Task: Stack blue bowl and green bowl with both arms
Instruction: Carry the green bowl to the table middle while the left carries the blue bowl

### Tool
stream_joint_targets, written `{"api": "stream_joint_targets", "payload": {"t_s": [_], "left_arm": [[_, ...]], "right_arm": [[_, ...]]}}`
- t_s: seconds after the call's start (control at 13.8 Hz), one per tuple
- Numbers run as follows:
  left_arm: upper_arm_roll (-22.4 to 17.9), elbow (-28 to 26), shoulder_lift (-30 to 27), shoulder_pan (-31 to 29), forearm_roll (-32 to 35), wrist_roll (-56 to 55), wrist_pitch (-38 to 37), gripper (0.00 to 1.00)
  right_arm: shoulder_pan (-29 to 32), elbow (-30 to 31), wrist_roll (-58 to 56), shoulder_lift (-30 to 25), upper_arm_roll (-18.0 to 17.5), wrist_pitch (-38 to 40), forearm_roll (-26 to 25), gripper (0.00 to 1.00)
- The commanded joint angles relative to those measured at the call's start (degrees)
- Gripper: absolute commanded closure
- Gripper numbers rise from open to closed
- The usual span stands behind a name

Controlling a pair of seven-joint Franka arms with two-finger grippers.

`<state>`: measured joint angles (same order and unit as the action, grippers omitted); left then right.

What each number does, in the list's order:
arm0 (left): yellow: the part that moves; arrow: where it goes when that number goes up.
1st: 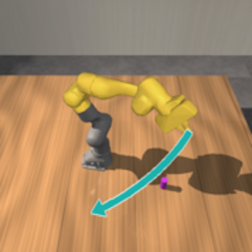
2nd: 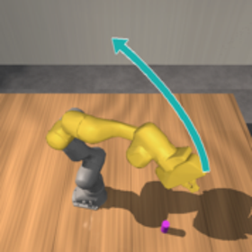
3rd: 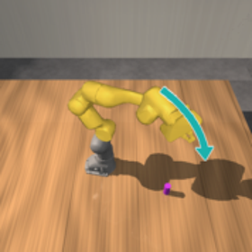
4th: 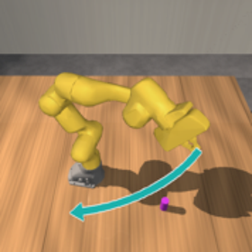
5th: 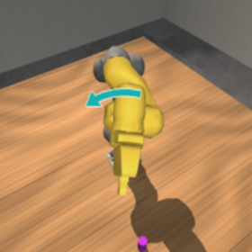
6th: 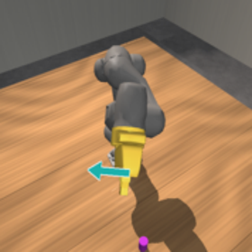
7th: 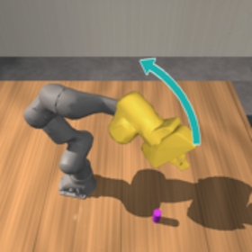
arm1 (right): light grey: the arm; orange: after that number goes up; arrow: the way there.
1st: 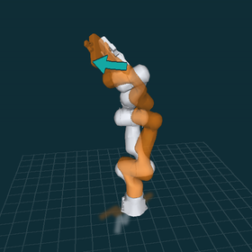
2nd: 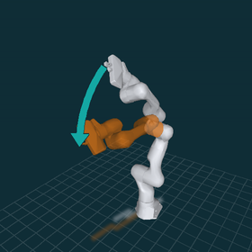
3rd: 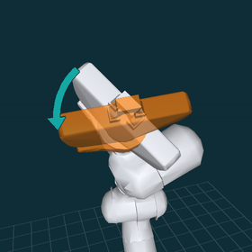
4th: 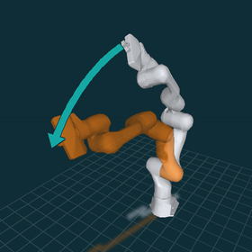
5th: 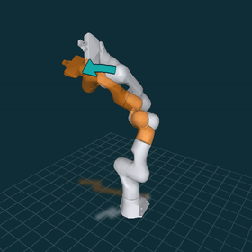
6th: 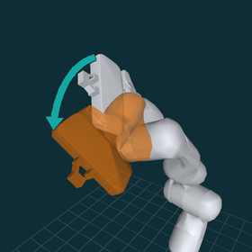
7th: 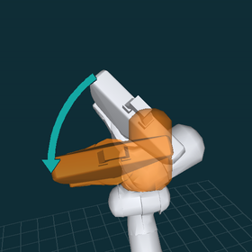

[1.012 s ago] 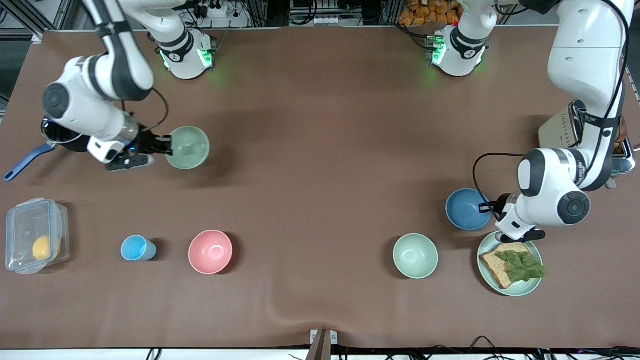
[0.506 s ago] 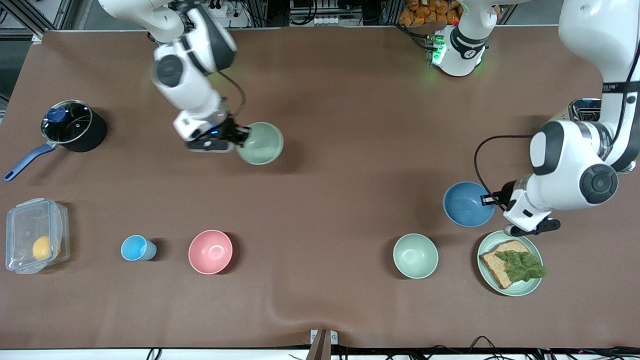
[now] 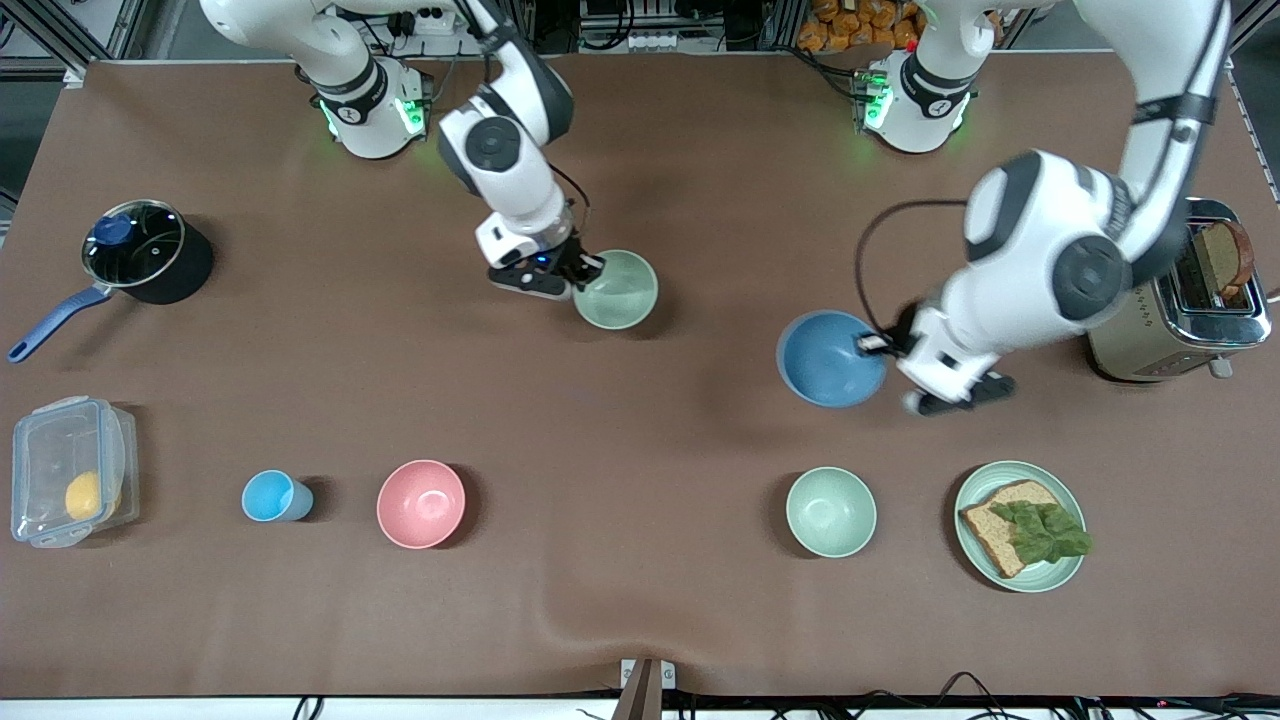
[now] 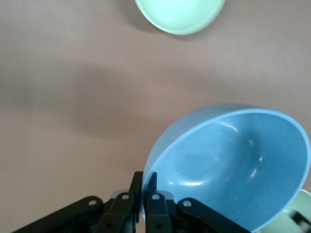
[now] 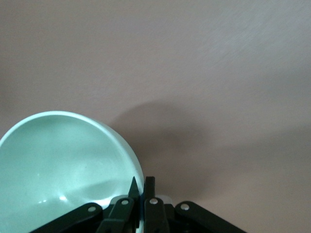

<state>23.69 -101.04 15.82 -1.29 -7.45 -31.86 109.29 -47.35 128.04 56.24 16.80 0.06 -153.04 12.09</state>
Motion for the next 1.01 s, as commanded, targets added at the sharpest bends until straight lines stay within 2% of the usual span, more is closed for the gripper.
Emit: {"api": "stream_joint_targets", "payload": {"t_s": [0.0,0.22,0.36,0.43,0.51,0.58,0.65,0.72,0.94], "left_arm": [[5.2,-1.9,-1.8,-0.6,-2.1,-5.3,0.9,1.0],[9.2,-3.1,-1.6,-0.5,-2.3,-9.0,3.0,1.0],[9.8,-3.8,-0.9,-0.4,-3.6,-10.6,4.2,1.0],[9.9,-4.5,-0.8,0.0,-3.8,-10.7,4.3,1.0],[9.9,-5.2,-0.8,0.5,-3.8,-10.7,4.3,1.0],[9.9,-5.7,-0.8,0.6,-3.8,-10.7,4.3,1.0],[9.9,-5.7,-0.7,0.5,-3.9,-10.7,4.3,1.0],[9.9,-5.8,-0.7,0.5,-4.0,-10.8,4.3,1.0],[10.4,-6.7,-0.8,0.7,-4.7,-10.9,4.3,1.0]], "right_arm": [[-3.2,-2.0,5.7,3.5,1.0,-2.3,-0.9,1.0],[-5.3,-2.1,8.9,5.8,1.3,-5.9,-0.9,1.0],[-5.4,-2.2,9.2,6.3,1.3,-6.4,-1.0,0.96],[-5.2,-2.2,9.4,6.4,1.5,-6.3,-1.0,0.53],[-4.9,-2.2,9.7,6.4,1.6,-6.3,-1.0,0.27],[-4.9,-2.3,10.2,6.5,1.6,-6.3,-0.9,0.21],[-4.4,-2.8,10.9,6.6,1.6,-6.1,-0.9,0.08],[-4.1,-3.2,12.0,6.7,1.6,-6.0,-0.9,0.0],[-3.4,-4.7,18.7,6.2,1.6,-3.1,-0.4,0.0]]}}
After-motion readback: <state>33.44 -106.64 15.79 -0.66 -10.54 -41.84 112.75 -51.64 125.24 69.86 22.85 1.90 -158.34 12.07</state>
